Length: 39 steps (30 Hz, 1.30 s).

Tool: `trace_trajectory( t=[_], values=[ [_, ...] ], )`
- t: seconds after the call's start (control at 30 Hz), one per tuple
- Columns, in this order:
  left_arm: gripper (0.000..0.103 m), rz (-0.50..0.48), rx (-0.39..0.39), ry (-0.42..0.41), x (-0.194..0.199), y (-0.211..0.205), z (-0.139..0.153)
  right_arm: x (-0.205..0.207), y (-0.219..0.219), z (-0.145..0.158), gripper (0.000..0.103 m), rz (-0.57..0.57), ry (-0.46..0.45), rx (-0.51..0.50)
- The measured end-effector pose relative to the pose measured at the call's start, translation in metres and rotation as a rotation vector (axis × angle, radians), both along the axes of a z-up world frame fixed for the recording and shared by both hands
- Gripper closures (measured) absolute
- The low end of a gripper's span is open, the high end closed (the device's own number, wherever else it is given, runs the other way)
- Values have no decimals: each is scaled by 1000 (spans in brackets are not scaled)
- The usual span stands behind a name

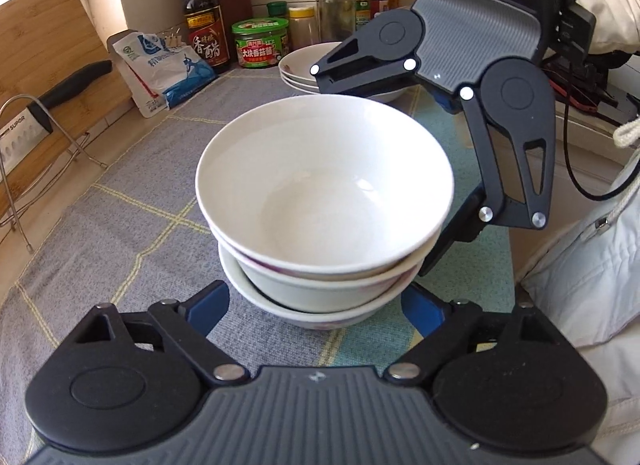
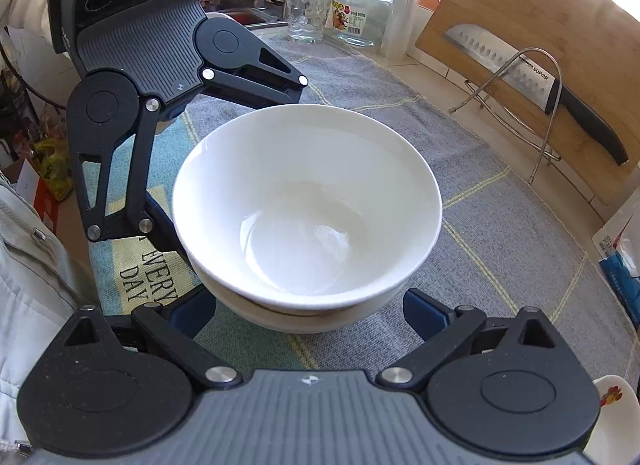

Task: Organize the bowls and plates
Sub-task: 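Lift the bowl stack with both grippers and lower it onto the flower plate stack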

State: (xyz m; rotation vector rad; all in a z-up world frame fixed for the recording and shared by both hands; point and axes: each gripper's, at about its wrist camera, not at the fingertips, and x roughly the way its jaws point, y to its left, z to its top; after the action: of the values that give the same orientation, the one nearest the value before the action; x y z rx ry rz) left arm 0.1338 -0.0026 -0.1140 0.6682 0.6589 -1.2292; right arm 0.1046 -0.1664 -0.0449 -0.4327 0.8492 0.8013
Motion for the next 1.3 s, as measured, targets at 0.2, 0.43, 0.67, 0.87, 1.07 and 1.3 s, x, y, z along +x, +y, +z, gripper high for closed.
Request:
trace_trajectory(
  t=[0.2,0.43,0.67,0.87,1.07,1.3],
  values=[
    [15,-53,2,35,10,-1,-1,4,1,0,9,19,21,9],
    [16,-91,3,51,14,1,-2,7,-1,-2,10,32,42,12],
    [15,-120,5,62,17,0,-2,11,-1,-3,10,40,55,10],
    [17,-139,6,72,19,-1,-2,11,0,-3,10,36,64,10],
    [17,-128,16,70,17,-3,-1,11,-1,-3,11,30,70,18],
    [17,-104,25,83,14,-7,6,10,-9,5,11,50,77,39]
  ],
)
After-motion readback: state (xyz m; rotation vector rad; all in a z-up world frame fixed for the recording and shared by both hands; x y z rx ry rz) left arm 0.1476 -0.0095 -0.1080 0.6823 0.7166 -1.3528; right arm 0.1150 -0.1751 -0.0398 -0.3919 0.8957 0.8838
